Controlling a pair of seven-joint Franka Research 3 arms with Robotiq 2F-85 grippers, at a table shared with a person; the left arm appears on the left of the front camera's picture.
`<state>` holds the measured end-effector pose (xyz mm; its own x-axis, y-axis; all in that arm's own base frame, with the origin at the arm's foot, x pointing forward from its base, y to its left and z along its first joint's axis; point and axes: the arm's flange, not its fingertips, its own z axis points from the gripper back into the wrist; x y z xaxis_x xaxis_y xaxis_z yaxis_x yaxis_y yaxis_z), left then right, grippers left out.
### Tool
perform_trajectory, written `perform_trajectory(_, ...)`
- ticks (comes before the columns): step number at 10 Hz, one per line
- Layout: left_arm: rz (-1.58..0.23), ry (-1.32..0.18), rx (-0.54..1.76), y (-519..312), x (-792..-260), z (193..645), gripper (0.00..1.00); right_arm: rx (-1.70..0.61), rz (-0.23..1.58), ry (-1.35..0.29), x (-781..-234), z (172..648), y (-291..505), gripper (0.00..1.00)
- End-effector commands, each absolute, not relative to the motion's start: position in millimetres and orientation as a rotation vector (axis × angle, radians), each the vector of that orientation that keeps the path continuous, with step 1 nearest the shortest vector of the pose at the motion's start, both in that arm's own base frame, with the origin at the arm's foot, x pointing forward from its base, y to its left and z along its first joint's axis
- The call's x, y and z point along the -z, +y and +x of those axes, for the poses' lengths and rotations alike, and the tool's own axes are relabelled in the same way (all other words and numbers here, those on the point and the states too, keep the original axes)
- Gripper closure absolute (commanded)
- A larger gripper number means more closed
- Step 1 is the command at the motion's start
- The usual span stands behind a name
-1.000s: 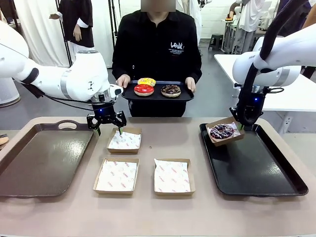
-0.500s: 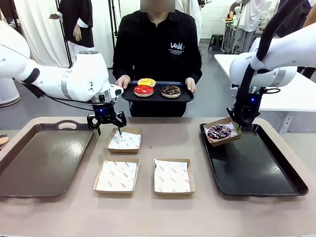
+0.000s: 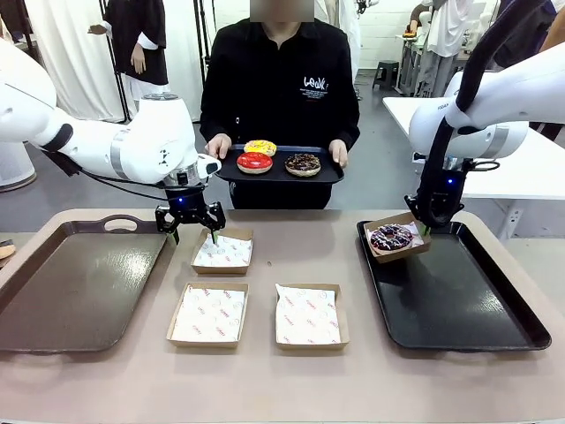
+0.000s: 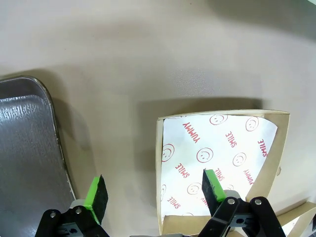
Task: Individually package the donuts and arrange them on the tray.
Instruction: Place the picked Paper togo box on the Handle tray while simultaneously picking up another Paper togo box from the table with the other hand.
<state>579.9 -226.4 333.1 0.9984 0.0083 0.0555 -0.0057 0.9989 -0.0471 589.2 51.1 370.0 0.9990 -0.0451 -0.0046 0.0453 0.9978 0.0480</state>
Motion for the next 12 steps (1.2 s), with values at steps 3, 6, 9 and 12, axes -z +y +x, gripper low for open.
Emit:
perform_trajectory(3, -0.044, -0.079, -0.020, -229.8, -330.5, 587.7, 0.47, 0.060, 0.063, 0.001, -368.7, 597.2, 55.9, 0.70)
perform_trajectory(6, -0.046, -0.056, -0.027, -229.1, -330.4, 588.6, 1.00, 0.059, 0.072, 0.004, -369.2, 598.2, 55.1, 0.00)
perform_trajectory(9, -0.046, -0.038, -0.030, -227.7, -330.6, 588.8, 0.94, 0.064, 0.093, 0.000, -374.3, 596.6, 51.5, 0.05)
perform_trajectory(12, -0.050, -0.032, -0.040, -227.5, -333.2, 589.3, 1.00, 0.059, 0.121, -0.009, -380.6, 593.7, 46.5, 0.00)
